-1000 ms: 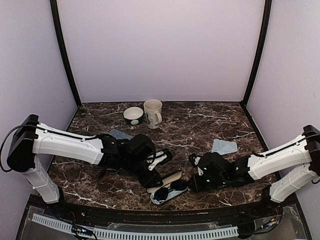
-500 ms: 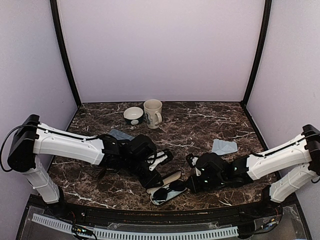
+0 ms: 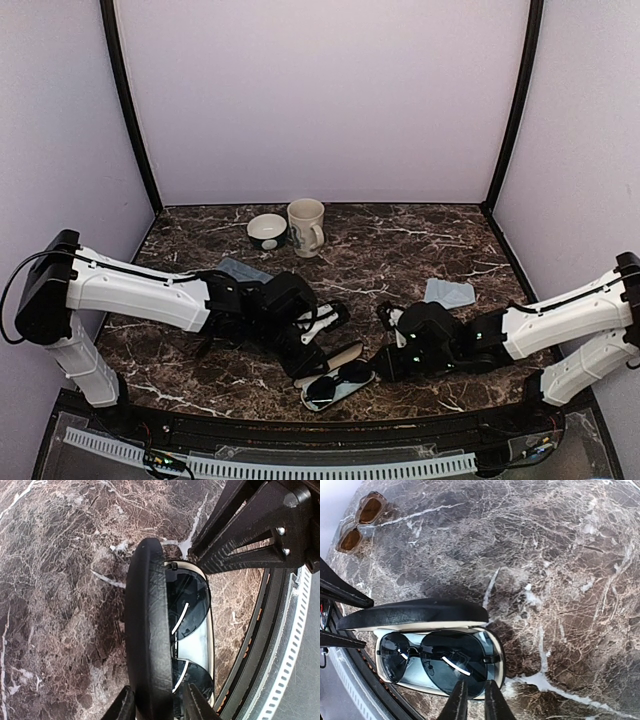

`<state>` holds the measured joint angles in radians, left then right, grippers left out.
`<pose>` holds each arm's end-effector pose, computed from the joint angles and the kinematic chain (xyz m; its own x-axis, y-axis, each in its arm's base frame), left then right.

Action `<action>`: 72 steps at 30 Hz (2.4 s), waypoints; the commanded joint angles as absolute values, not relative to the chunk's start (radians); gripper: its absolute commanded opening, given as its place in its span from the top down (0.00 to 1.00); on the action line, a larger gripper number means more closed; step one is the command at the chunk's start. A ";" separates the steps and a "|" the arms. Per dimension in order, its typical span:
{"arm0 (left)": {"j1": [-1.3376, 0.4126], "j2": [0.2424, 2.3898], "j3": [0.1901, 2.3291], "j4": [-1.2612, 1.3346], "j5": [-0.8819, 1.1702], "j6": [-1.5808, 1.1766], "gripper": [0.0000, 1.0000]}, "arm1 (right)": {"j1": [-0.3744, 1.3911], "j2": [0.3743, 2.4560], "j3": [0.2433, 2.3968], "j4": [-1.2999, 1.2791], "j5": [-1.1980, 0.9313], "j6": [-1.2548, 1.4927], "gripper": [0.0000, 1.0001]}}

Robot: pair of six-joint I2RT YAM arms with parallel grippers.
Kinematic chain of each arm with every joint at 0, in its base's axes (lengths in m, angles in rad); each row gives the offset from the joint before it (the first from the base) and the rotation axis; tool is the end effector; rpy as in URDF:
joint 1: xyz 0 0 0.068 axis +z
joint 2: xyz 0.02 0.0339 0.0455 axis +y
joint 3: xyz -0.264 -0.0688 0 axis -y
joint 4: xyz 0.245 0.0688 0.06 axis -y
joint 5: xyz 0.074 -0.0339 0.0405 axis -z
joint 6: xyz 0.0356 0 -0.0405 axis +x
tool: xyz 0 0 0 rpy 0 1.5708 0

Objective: Organize the sunglasses
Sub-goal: Close the case with sunglasses at the center of the board.

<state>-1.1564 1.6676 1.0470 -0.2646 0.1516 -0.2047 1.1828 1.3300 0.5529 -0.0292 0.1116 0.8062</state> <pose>0.1355 -0.3215 0.1981 -0.4969 0.6306 -0.5962 0.8603 0.4480 -0.2432 0.0981 0.2295 0.1619 -0.8318 -0.1397 -0.5372 -0.4196 0.7918 0.4439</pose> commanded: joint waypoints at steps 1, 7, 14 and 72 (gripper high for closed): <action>-1.172 1.669 1.078 -0.293 0.126 -0.188 0.67 | 1.175 1.309 0.509 0.023 0.094 0.846 0.84; -1.182 1.671 1.083 -0.292 0.117 -0.188 0.67 | 1.135 1.302 0.460 0.074 0.045 0.882 0.83; -1.187 1.674 1.087 -0.293 0.110 -0.186 0.67 | 1.111 1.316 0.427 0.141 -0.003 0.898 0.82; -1.273 1.754 1.128 -0.309 0.098 -0.161 0.67 | 1.091 1.428 0.410 0.259 -0.035 0.934 0.93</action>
<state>-1.2381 1.7149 1.1110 -0.3168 0.0463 -0.1829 1.0973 1.4170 0.4179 0.2317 -0.0338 0.9340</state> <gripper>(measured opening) 0.336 0.081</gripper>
